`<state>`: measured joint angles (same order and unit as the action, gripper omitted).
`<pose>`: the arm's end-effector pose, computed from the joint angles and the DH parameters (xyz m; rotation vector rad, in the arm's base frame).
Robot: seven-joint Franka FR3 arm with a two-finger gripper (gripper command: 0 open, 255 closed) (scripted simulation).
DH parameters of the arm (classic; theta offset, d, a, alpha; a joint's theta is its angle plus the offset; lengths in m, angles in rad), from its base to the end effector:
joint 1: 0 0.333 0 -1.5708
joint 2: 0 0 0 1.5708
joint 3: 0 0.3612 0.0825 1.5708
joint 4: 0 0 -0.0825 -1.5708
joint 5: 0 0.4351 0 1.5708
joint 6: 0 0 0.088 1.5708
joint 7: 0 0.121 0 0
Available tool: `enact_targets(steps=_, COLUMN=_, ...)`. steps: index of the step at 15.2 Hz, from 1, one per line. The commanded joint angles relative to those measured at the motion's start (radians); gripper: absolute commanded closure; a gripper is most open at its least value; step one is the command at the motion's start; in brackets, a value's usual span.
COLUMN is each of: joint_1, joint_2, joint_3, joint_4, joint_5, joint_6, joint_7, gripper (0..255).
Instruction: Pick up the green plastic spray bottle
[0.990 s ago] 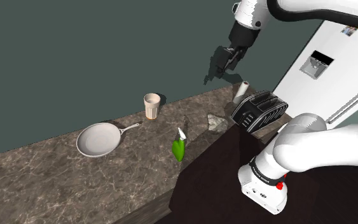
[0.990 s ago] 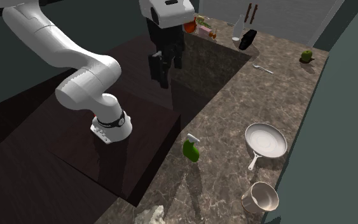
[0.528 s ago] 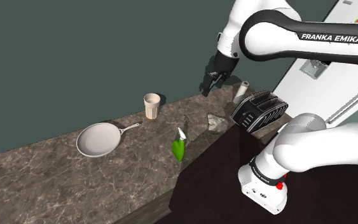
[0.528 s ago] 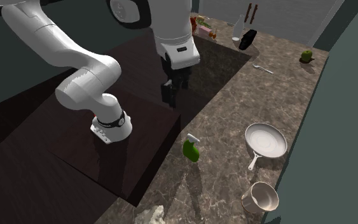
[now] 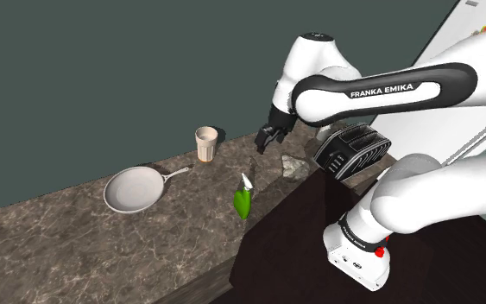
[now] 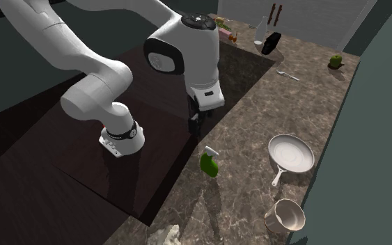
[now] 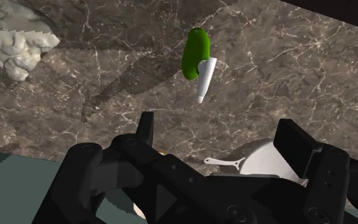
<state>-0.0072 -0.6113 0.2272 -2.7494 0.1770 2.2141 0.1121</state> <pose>0.3609 0.0815 0.3925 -3.1140 0.0458 -0.1044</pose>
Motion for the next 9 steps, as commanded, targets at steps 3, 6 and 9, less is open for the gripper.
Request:
enact_targets(steps=3, joint_1=-0.003, joint_2=0.135, joint_3=0.041, joint_4=-0.045, joint_5=0.018, joint_6=0.185, joint_7=0.038, gripper=0)
enact_targets(steps=6, joint_1=-0.014, joint_2=0.264, joint_3=0.073, joint_4=-0.056, joint_5=0.017, joint_6=0.325, joint_7=0.072, gripper=0)
enact_targets(steps=9, joint_1=-0.036, joint_2=0.409, joint_3=0.106, joint_4=-0.050, joint_5=-0.010, joint_6=0.465, joint_7=0.121, gripper=0)
